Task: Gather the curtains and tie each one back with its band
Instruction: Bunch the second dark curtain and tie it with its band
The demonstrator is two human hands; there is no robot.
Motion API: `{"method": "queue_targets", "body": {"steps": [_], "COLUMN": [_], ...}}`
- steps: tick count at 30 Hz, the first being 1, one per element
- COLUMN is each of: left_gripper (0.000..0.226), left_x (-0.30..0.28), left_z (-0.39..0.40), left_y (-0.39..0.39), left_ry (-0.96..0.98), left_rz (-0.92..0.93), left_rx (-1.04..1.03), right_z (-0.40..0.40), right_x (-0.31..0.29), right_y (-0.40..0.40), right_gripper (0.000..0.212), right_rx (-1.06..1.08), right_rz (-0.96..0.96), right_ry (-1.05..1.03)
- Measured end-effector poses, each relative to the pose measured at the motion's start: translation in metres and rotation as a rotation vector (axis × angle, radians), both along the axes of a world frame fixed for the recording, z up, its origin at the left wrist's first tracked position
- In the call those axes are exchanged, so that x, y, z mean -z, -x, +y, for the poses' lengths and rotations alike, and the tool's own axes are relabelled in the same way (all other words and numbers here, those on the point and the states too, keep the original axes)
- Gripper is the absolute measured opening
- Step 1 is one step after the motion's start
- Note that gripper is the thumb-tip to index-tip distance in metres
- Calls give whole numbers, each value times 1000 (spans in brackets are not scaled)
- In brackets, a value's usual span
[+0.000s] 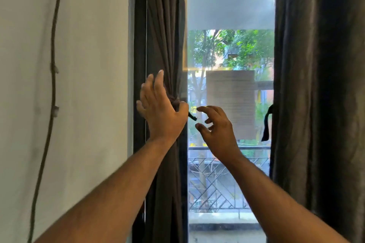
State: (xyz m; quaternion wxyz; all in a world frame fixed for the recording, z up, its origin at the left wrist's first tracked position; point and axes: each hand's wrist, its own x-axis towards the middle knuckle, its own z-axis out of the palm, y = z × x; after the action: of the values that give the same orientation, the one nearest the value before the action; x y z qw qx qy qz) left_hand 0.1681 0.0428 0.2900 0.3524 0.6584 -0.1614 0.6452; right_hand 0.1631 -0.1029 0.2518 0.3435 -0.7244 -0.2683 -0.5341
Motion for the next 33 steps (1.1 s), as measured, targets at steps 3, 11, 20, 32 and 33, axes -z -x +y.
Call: {"method": "queue_targets", "body": {"steps": [3,11,20,32,33], "left_gripper": [71,53,45,59,52], "left_x": [-8,-62,-148,-232,-238], "left_z": [-36,-173,-306,-332,-330], "left_y": [13,23,28,16,16], "left_ry": [-253,-402,-94,63,62], "left_rz": [-29,207,171,90,63], "left_rx": [-342,169,496,296,276], "right_z": [-48,-199,-337,-372,-372], "right_x": [-22,-94,-148,-243,-251], "right_y": [3,40,88,31,28], "right_gripper": [27,26,13,73,77], "right_rx": [179,648,609,501,458], "right_rz": [24,27,-319,-139,-129], "right_ry": [94,354,418,-227,-263]}}
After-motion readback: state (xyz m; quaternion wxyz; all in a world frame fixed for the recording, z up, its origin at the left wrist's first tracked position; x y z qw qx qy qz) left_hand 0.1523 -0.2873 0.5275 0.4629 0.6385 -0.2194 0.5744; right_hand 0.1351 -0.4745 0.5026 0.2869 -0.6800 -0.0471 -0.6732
